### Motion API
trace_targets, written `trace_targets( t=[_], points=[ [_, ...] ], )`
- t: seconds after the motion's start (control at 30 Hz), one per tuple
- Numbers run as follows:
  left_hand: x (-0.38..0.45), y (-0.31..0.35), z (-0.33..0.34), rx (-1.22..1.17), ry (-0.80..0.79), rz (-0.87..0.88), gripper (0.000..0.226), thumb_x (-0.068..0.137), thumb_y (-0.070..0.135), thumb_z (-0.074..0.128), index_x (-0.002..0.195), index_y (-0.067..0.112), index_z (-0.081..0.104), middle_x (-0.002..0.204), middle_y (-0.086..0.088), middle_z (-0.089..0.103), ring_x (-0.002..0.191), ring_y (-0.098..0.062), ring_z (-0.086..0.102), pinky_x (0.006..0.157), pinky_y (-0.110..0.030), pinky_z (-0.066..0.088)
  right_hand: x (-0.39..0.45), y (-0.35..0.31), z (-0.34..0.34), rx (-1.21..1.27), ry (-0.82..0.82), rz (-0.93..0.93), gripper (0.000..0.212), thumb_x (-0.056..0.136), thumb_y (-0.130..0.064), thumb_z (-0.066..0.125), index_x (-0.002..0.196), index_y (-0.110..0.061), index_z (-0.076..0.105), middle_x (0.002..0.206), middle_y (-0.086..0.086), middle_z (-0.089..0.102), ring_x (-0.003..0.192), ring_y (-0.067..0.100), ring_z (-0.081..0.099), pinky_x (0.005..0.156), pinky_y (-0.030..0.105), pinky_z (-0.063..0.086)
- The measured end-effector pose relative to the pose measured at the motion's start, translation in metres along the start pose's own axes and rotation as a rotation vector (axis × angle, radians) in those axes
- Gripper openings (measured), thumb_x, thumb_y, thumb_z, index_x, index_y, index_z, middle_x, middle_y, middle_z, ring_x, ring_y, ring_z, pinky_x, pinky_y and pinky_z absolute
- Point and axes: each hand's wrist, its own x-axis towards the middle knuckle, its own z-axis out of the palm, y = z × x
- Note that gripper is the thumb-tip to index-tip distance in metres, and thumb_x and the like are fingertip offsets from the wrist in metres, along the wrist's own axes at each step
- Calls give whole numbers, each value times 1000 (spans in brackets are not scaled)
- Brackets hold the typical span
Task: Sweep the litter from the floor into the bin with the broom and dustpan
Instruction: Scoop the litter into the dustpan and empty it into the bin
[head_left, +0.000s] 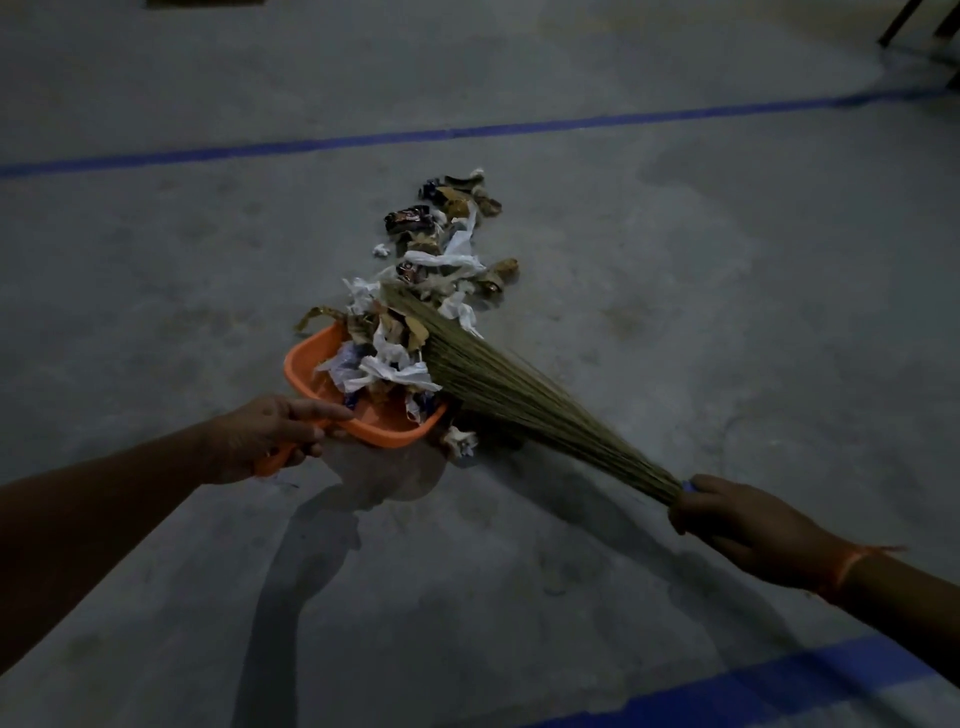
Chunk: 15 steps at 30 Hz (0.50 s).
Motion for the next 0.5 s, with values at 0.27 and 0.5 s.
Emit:
trace_targets(
  t=[0.27,0.5],
  points=[
    [-3,-2,-1,-27,25,7,41,94,-9,51,124,12,70,114,-14,71,73,-15,62,53,-19,52,-1,-16,-23,550,-44,76,25,96,-4,53,96,-25,67,85,-4,63,62,10,58,55,26,50],
    [-11,-8,-7,-43,43,34,42,91,-7,55,127,11,68,111,-14,70,72,-14,63,53,-20,51,-18,-11,-41,1022,0,128,19,95,4,49,92,-6,65,68,11,54,52,24,42,47,30,40]
  ],
)
